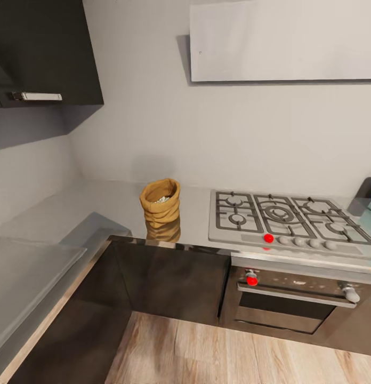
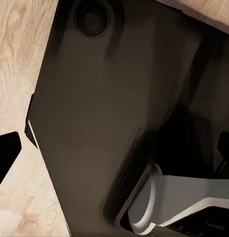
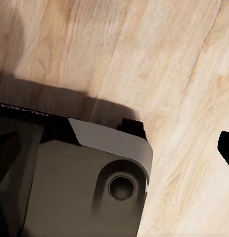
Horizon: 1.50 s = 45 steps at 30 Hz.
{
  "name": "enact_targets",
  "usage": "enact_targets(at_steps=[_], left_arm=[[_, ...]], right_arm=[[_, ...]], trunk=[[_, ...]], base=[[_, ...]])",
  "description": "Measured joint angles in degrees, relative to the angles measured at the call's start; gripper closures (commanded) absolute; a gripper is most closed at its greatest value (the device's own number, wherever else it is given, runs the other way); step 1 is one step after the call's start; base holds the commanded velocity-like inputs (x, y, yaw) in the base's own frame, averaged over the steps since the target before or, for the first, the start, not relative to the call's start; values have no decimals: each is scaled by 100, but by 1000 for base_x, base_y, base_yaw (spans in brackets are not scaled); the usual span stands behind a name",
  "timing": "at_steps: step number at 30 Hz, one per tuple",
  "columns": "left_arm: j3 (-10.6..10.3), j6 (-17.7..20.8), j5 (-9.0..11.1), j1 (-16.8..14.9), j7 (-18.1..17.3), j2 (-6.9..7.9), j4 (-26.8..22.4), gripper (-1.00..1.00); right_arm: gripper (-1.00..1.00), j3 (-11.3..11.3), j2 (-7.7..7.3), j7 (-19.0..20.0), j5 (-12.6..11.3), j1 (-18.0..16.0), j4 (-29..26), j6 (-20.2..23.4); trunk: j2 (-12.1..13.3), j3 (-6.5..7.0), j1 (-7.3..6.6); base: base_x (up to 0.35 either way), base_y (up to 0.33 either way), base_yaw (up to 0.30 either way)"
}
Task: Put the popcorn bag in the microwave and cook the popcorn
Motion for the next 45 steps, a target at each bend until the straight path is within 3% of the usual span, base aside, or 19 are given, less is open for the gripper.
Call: enact_targets(at_steps=[9, 15, 18, 24, 45], left_arm=[[0, 2, 0, 0, -3, 0, 0, -100], [0, 7, 0, 0, -3, 0, 0, -100], [0, 8, 0, 0, -3, 0, 0, -100], [0, 7, 0, 0, -1, 0, 0, -100], [0, 2, 1, 0, 1, 0, 0, -100]], right_arm=[[-100, -10, -5, 29, 6, 0, -3, 90], [-100, -27, 1, 48, -33, -5, -540, 1222], [-100, -25, 9, 43, -38, -6, -716, 1482], [-100, -46, 94, -17, -91, -3, -754, 1576], [-100, -48, 108, -55, -62, -2, -709, 1525]], trunk=[[0, 0, 0], [0, 0, 0], [0, 0, 0], [0, -2, 0], [0, -183, 0]], base=[[-1, 0, 0], [0, 0, 0], [0, 0, 0], [0, 0, 0], [0, 0, 0]])
